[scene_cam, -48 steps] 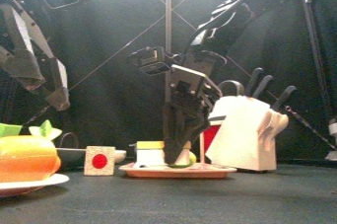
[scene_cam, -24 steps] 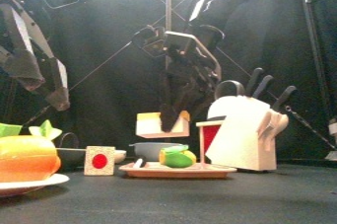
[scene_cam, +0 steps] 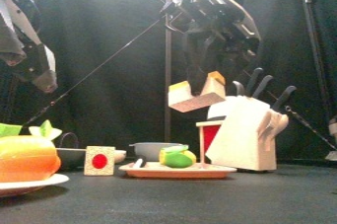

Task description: Place egg sushi below plate

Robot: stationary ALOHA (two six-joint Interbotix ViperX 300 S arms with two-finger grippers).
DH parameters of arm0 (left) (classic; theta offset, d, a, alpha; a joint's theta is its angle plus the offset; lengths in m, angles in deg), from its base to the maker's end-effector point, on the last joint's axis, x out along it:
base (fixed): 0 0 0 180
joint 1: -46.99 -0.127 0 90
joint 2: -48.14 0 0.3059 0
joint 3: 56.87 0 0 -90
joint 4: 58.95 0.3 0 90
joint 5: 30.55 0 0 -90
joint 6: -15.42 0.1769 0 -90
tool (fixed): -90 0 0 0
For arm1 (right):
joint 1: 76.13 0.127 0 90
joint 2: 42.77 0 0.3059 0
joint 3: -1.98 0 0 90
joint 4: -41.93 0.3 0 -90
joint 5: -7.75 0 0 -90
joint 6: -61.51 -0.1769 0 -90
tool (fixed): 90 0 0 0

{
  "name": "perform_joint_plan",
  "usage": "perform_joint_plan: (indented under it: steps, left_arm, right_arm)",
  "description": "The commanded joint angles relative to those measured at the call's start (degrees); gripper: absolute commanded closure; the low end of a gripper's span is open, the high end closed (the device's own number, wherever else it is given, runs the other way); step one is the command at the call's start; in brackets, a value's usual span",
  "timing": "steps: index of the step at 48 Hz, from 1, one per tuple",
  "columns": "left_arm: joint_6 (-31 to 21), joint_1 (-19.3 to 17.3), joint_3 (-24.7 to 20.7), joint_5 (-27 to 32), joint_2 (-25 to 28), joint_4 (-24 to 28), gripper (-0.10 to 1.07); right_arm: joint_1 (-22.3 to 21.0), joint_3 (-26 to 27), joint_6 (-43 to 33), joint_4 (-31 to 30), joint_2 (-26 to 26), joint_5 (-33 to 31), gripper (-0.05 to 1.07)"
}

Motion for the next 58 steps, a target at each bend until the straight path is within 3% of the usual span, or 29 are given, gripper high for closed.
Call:
perform_joint_plan:
  steps: [1,12,28,45,49,58]
  left_arm:
    - [0.0,0.0,-0.5,0.3,-0.8,0.0,0.06]
    - [0.0,0.0,-0.4,0.3,-0.8,0.0,0.06]
    - [-0.1,0.0,-0.1,0.3,-0.6,0.0,0.06]
    - [-0.1,0.0,0.0,0.3,-0.6,0.0,0.06]
    - [-0.1,0.0,0.1,0.3,-0.6,0.0,0.06]
    - [-0.1,0.0,0.2,0.3,-0.6,0.1,0.06]
  right_arm:
    - [1.0,1.8,-3.9,-0.4,0.7,0.0,0.65]
    - [4.3,2.9,-22.1,-2.3,-4.6,-1.7,0.62]
    - [8.5,8.1,-41.8,-6.1,-12.3,-7.6,0.52]
    - [11.7,9.5,-54.8,-7.7,-17.6,-6.9,0.51]
    - [11.8,9.5,-54.8,-7.8,-17.8,-7.0,0.42]
    - [11.9,10.9,-54.1,-8.4,-17.8,-6.9,0.03]
